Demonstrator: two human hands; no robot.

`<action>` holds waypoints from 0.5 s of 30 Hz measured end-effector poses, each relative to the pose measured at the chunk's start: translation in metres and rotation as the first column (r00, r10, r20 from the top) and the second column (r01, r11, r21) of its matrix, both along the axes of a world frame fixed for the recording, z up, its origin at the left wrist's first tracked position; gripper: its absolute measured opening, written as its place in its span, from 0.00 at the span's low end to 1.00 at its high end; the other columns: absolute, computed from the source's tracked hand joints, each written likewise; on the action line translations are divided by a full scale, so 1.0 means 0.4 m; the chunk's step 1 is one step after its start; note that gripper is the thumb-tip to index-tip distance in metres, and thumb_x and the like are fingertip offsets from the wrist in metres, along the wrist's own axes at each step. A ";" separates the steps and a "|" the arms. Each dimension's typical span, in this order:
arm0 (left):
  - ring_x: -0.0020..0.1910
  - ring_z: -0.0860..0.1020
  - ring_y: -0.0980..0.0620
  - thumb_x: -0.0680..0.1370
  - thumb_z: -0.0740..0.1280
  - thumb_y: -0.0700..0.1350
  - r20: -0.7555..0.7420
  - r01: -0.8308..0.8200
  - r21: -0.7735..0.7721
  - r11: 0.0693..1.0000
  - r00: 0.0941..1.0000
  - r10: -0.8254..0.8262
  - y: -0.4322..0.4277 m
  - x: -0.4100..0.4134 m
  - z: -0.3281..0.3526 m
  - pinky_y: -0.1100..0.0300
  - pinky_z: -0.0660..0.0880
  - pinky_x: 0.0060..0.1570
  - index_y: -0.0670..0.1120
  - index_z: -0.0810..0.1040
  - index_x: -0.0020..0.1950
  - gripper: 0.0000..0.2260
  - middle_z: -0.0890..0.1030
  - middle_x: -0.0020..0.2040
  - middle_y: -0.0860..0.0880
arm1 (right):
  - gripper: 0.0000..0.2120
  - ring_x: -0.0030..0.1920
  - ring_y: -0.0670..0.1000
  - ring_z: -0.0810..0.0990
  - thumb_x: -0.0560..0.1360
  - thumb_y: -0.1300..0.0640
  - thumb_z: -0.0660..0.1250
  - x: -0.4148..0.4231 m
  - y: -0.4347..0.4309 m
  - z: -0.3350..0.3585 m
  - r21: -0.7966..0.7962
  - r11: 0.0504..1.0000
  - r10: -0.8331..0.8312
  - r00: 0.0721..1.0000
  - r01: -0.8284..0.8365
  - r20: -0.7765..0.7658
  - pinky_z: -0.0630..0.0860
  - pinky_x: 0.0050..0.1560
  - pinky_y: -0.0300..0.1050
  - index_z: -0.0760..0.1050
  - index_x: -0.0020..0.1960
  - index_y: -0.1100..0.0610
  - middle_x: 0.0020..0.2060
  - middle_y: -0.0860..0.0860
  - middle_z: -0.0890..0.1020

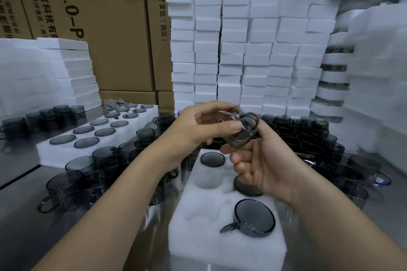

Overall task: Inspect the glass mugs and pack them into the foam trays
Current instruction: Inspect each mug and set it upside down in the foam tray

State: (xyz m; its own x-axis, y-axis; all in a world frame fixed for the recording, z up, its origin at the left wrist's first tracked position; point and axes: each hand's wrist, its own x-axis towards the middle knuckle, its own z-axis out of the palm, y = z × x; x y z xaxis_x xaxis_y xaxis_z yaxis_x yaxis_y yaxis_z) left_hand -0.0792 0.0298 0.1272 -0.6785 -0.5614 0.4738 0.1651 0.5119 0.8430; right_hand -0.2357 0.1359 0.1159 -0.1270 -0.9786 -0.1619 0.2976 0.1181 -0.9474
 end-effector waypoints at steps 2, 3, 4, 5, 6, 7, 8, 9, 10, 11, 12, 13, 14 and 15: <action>0.39 0.80 0.57 0.69 0.79 0.63 0.053 -0.128 -0.106 0.986 0.990 0.134 -0.016 0.016 0.004 0.61 0.72 0.37 0.53 0.86 0.52 0.19 0.85 0.42 0.54 | 0.39 0.23 0.49 0.76 0.80 0.26 0.55 -0.011 -0.007 -0.004 -0.054 0.987 -0.155 0.980 0.149 -0.129 0.68 0.22 0.39 0.85 0.43 0.60 0.29 0.54 0.80; 0.35 0.77 0.58 0.67 0.79 0.67 0.111 -0.212 -0.211 0.954 0.965 0.239 -0.027 0.025 0.002 0.58 0.71 0.36 0.53 0.85 0.49 0.21 0.80 0.36 0.56 | 0.38 0.23 0.48 0.75 0.81 0.27 0.56 -0.018 -0.010 -0.007 -0.091 0.971 -0.233 0.956 0.220 -0.176 0.68 0.23 0.39 0.85 0.44 0.59 0.29 0.53 0.80; 0.32 0.73 0.58 0.65 0.78 0.71 0.177 -0.286 -0.343 0.895 0.916 0.360 -0.037 0.033 -0.003 0.56 0.69 0.35 0.55 0.84 0.48 0.22 0.76 0.32 0.57 | 0.36 0.24 0.48 0.75 0.82 0.28 0.57 -0.027 -0.013 -0.008 -0.128 0.951 -0.302 0.930 0.280 -0.210 0.67 0.24 0.39 0.85 0.46 0.59 0.29 0.52 0.80; 0.30 0.70 0.58 0.64 0.77 0.73 0.233 -0.316 -0.452 0.834 0.861 0.452 -0.043 0.039 -0.008 0.55 0.68 0.35 0.58 0.84 0.48 0.23 0.73 0.30 0.57 | 0.34 0.24 0.47 0.75 0.83 0.30 0.57 -0.036 -0.014 -0.010 -0.160 0.932 -0.355 0.907 0.325 -0.228 0.67 0.26 0.40 0.86 0.47 0.59 0.29 0.52 0.80; 0.29 0.68 0.59 0.63 0.76 0.75 0.282 -0.310 -0.506 0.805 0.823 0.494 -0.045 0.043 -0.011 0.55 0.66 0.34 0.59 0.83 0.47 0.23 0.71 0.30 0.57 | 0.33 0.25 0.47 0.74 0.84 0.32 0.58 -0.043 -0.015 -0.011 -0.178 0.918 -0.389 0.893 0.355 -0.227 0.66 0.28 0.41 0.86 0.47 0.59 0.29 0.51 0.80; 0.29 0.67 0.59 0.63 0.76 0.75 0.326 -0.291 -0.510 0.809 0.805 0.495 -0.043 0.045 -0.013 0.58 0.65 0.32 0.59 0.83 0.46 0.24 0.70 0.29 0.57 | 0.32 0.25 0.47 0.74 0.84 0.33 0.58 -0.049 -0.015 -0.011 -0.184 0.910 -0.407 0.888 0.372 -0.215 0.66 0.29 0.41 0.86 0.47 0.59 0.29 0.51 0.80; 0.28 0.67 0.59 0.63 0.76 0.75 0.368 -0.265 -0.494 0.828 0.799 0.476 -0.040 0.046 -0.013 0.62 0.64 0.31 0.58 0.83 0.44 0.24 0.69 0.29 0.57 | 0.30 0.26 0.46 0.75 0.85 0.35 0.58 -0.052 -0.014 -0.011 -0.183 0.906 -0.414 0.887 0.381 -0.203 0.67 0.30 0.42 0.86 0.47 0.58 0.29 0.50 0.80; 0.28 0.66 0.59 0.63 0.77 0.75 0.407 -0.237 -0.476 0.847 0.794 0.451 -0.037 0.045 -0.012 0.64 0.63 0.30 0.56 0.82 0.43 0.25 0.68 0.29 0.56 | 0.29 0.26 0.46 0.75 0.85 0.36 0.58 -0.054 -0.012 -0.010 -0.180 0.905 -0.417 0.888 0.386 -0.193 0.67 0.30 0.42 0.85 0.47 0.58 0.29 0.50 0.80; 0.28 0.66 0.58 0.62 0.77 0.75 0.444 -0.205 -0.464 0.862 0.788 0.427 -0.034 0.042 -0.013 0.64 0.63 0.30 0.55 0.81 0.43 0.26 0.69 0.29 0.56 | 0.28 0.26 0.46 0.75 0.85 0.36 0.59 -0.055 -0.011 -0.010 -0.178 0.904 -0.419 0.889 0.388 -0.188 0.67 0.31 0.42 0.85 0.47 0.57 0.29 0.49 0.80; 0.28 0.66 0.58 0.62 0.78 0.75 0.474 -0.176 -0.460 0.870 0.780 0.409 -0.031 0.039 -0.014 0.62 0.64 0.31 0.54 0.81 0.42 0.26 0.69 0.29 0.56 | 0.28 0.26 0.45 0.75 0.85 0.37 0.59 -0.056 -0.011 -0.011 -0.179 0.903 -0.420 0.889 0.390 -0.183 0.67 0.30 0.42 0.85 0.47 0.57 0.29 0.49 0.80; 0.29 0.67 0.57 0.62 0.78 0.75 0.498 -0.155 -0.459 0.875 0.771 0.398 -0.029 0.036 -0.014 0.59 0.65 0.32 0.54 0.80 0.42 0.27 0.70 0.29 0.56 | 0.27 0.26 0.45 0.75 0.85 0.38 0.58 -0.058 -0.012 -0.011 -0.181 0.902 -0.421 0.889 0.391 -0.179 0.67 0.29 0.41 0.85 0.47 0.57 0.29 0.49 0.80; 0.29 0.67 0.57 0.61 0.78 0.74 0.517 -0.144 -0.457 0.877 0.759 0.395 -0.025 0.035 -0.014 0.57 0.65 0.33 0.54 0.79 0.42 0.27 0.70 0.30 0.56 | 0.27 0.26 0.45 0.75 0.86 0.38 0.59 -0.059 -0.012 -0.011 -0.182 0.902 -0.421 0.890 0.391 -0.176 0.67 0.29 0.41 0.85 0.47 0.57 0.29 0.49 0.79; 0.29 0.68 0.57 0.60 0.78 0.75 0.538 -0.141 -0.458 0.878 0.742 0.400 -0.022 0.035 -0.013 0.55 0.66 0.33 0.54 0.78 0.42 0.28 0.71 0.30 0.56 | 0.27 0.26 0.45 0.75 0.86 0.38 0.59 -0.061 -0.013 -0.012 -0.183 0.903 -0.419 0.891 0.389 -0.176 0.67 0.28 0.40 0.84 0.46 0.57 0.29 0.49 0.79; 0.30 0.69 0.56 0.59 0.78 0.75 0.561 -0.140 -0.464 0.875 0.718 0.413 -0.018 0.036 -0.012 0.55 0.67 0.33 0.54 0.78 0.42 0.28 0.72 0.31 0.56 | 0.26 0.26 0.45 0.75 0.86 0.38 0.59 -0.061 -0.014 -0.011 -0.183 0.904 -0.417 0.892 0.386 -0.177 0.68 0.27 0.40 0.84 0.46 0.57 0.29 0.49 0.79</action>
